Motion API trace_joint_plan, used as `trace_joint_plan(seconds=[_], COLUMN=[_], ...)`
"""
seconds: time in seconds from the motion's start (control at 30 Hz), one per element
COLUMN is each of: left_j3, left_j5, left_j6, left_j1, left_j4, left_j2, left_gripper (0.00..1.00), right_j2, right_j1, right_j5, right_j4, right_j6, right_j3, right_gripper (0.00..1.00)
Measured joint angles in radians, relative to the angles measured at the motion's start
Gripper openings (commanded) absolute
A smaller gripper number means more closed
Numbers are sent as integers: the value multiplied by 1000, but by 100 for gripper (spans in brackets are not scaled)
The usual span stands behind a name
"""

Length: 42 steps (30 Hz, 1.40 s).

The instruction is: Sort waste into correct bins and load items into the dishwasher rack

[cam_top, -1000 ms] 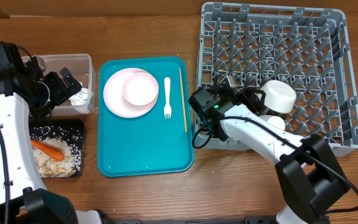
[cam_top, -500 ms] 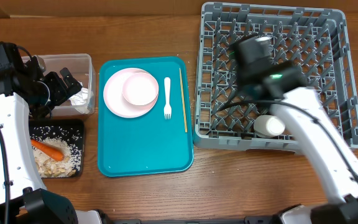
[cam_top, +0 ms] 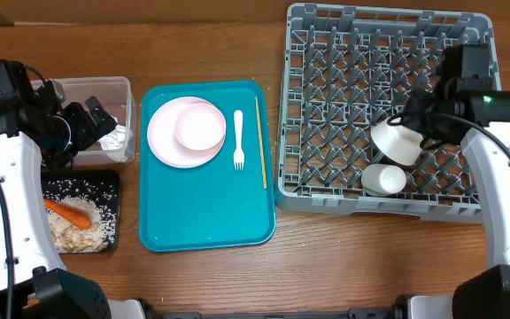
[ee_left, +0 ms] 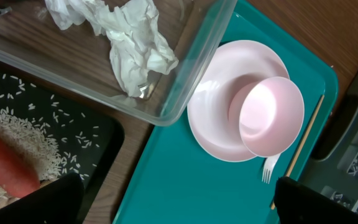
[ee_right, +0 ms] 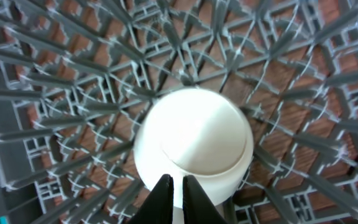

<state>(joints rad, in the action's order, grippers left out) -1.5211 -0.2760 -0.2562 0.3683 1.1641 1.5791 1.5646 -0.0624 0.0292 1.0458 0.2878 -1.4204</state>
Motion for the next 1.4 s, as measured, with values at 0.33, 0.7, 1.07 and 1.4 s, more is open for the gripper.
trace_joint_plan(seconds=[0.33,0.7,1.07,1.4], left_j3=[0,0,0,0], left_j5=[0,0,0,0], left_j6=[0,0,0,0], left_j1=[0,0,0,0], left_j4=[0,0,0,0], left_j2=[0,0,0,0], left_gripper=[100,100,100,100], right_j2=[2,3,3,3], right_j1=[-2,-2,-2,-2], right_j5=[-29,23,30,20], right_j4=[-102,-207,-144,-74], right_j6=[0,0,0,0], right_j3=[157,166,198,200], right_gripper=[6,5,4,4])
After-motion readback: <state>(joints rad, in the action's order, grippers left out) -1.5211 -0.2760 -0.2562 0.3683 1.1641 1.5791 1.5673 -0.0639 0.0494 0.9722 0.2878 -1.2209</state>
